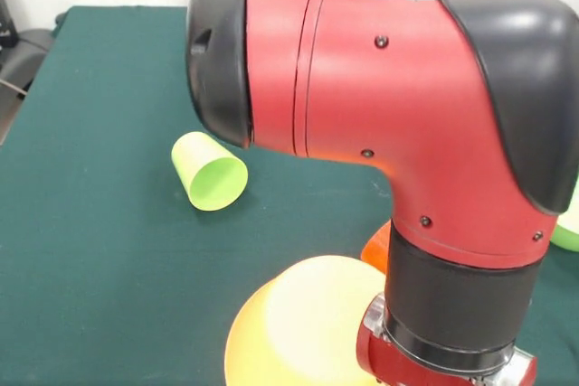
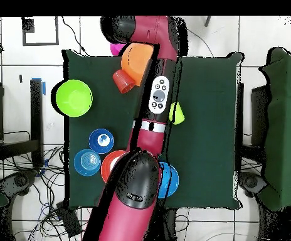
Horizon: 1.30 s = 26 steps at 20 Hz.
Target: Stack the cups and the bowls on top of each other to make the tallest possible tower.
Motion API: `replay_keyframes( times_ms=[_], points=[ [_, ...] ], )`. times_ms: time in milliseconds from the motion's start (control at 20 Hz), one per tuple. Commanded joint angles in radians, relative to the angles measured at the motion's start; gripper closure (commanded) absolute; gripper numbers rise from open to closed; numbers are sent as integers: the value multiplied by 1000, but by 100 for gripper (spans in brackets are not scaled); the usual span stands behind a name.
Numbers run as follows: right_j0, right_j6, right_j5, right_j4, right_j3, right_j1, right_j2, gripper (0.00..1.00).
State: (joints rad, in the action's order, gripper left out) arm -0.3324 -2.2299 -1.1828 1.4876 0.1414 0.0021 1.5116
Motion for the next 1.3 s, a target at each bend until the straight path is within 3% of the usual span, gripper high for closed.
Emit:
replay_keyframes(
  times_ms=[50,750,1300],
  points=[
    [-29,299,-23,113,55,23,33,100],
    [-42,299,-18,126,65,23,37,100],
    [-43,261,-27,89,99,11,-26,100]
  ],
)
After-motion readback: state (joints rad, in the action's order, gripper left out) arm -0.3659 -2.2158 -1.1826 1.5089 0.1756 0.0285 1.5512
